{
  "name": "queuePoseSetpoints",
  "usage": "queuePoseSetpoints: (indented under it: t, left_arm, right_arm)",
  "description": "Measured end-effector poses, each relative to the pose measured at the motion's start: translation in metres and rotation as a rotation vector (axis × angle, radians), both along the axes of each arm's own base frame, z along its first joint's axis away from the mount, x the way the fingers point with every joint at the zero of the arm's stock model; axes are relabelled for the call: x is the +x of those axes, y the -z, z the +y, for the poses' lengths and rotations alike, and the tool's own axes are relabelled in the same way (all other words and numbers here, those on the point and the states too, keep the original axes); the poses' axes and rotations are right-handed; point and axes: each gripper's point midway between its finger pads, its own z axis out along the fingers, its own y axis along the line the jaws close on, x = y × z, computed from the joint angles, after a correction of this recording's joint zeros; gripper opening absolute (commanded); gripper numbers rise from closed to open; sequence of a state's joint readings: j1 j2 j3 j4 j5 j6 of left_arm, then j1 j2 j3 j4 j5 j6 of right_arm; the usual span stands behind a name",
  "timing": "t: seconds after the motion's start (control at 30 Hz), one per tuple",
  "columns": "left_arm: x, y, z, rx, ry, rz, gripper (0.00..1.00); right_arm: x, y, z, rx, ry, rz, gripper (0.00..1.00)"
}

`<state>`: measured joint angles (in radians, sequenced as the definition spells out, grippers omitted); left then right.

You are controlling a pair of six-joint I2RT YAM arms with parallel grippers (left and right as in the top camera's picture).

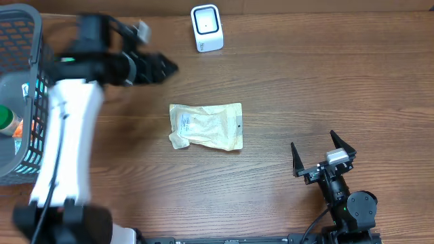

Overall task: Scan the item barcode
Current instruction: 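Lift the beige pouch out and place it on the table centre, then reach the left gripper into the basket and grasp a mint wipes pack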

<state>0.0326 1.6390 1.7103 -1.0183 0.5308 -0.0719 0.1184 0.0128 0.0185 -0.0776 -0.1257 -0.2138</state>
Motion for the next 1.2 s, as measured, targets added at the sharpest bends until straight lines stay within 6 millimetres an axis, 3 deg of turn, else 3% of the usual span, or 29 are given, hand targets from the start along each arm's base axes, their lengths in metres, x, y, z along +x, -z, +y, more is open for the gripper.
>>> queuePoseSetpoints:
  t: [0.1,0.17,0.23,0.3,0.37,0.47,0.57,0.63,0.73,0.9,1.2]
  left_arm:
    - [-0.001,-0.073,0.044,0.064,-0.125,-0.193,1.0]
    - [-0.01,-0.109,0.079,0.114,-0.231,-0.284,1.0]
    - [-0.026,-0.13,0.121,0.174,-0.366,-0.326,1.0]
    - [-0.044,-0.132,0.163,0.225,-0.518,-0.299,0.99]
    - [-0.06,-0.123,0.204,0.269,-0.674,-0.235,0.98]
    - [-0.083,-0.093,0.265,0.331,-0.885,-0.107,0.96]
    - [-0.102,-0.043,0.311,0.361,-1.017,0.055,0.95]
    - [-0.109,-0.012,0.328,0.368,-1.049,0.138,0.93]
    - [-0.116,0.032,0.345,0.38,-1.06,0.246,0.93]
    - [-0.127,0.071,0.366,0.419,-1.048,0.347,0.93]
    - [-0.118,0.094,0.38,0.471,-0.968,0.37,0.93]
  right_arm:
    - [0.0,0.0,0.0,0.0,0.0,-0.001,1.0]
    - [0.0,0.0,0.0,0.0,0.0,-0.001,1.0]
    - [0.0,0.0,0.0,0.001,0.0,-0.001,1.0]
    - [0.0,0.0,0.0,0.0,-0.001,-0.001,1.0]
    - [0.0,0.0,0.0,0.0,-0.001,-0.001,1.0]
    - [0.0,0.0,0.0,0.0,0.0,-0.001,1.0]
    - [0.0,0.0,0.0,0.0,0.0,-0.001,1.0]
    - [0.0,0.0,0.0,0.0,0.0,0.0,1.0]
    - [0.0,0.0,0.0,0.001,0.0,-0.001,1.0]
    - [0.0,0.0,0.0,0.0,0.0,0.0,1.0]
    - [0.0,0.0,0.0,0.0,0.0,-0.001,1.0]
